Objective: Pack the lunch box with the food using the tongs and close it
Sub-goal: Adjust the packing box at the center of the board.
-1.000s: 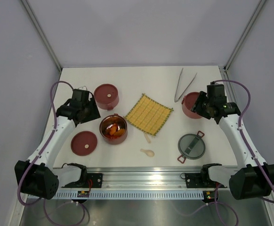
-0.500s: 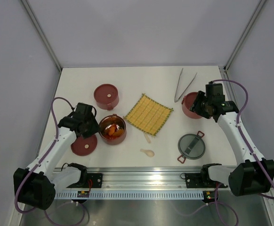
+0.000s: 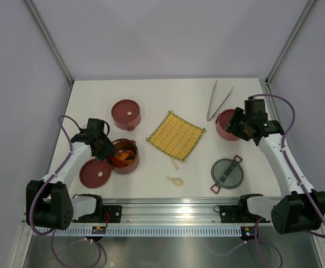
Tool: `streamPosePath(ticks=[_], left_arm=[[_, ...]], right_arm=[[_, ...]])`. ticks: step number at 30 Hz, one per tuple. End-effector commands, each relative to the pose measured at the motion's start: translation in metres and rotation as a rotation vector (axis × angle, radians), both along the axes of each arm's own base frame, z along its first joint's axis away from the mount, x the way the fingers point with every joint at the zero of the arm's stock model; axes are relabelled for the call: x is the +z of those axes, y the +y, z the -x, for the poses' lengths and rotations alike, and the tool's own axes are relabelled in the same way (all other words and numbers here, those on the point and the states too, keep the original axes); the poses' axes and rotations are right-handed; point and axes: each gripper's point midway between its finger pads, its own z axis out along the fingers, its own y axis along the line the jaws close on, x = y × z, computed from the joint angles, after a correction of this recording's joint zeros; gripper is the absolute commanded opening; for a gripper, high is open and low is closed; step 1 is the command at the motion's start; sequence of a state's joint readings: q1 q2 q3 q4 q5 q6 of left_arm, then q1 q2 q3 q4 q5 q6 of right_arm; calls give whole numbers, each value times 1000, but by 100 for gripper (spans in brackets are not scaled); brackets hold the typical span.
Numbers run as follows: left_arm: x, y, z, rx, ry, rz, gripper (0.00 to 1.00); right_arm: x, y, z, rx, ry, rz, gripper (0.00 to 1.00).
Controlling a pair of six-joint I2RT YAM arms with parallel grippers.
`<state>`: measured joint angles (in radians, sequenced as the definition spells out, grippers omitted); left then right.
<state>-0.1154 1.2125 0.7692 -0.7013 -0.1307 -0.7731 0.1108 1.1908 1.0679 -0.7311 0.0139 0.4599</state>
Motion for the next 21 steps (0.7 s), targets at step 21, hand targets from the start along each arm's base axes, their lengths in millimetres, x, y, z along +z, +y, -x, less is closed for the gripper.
streamPosePath(ticks=[21], left_arm=[[32, -89, -33, -401, -146, 234, 58]], right_arm=[[14, 4, -12, 10, -45, -10, 57]])
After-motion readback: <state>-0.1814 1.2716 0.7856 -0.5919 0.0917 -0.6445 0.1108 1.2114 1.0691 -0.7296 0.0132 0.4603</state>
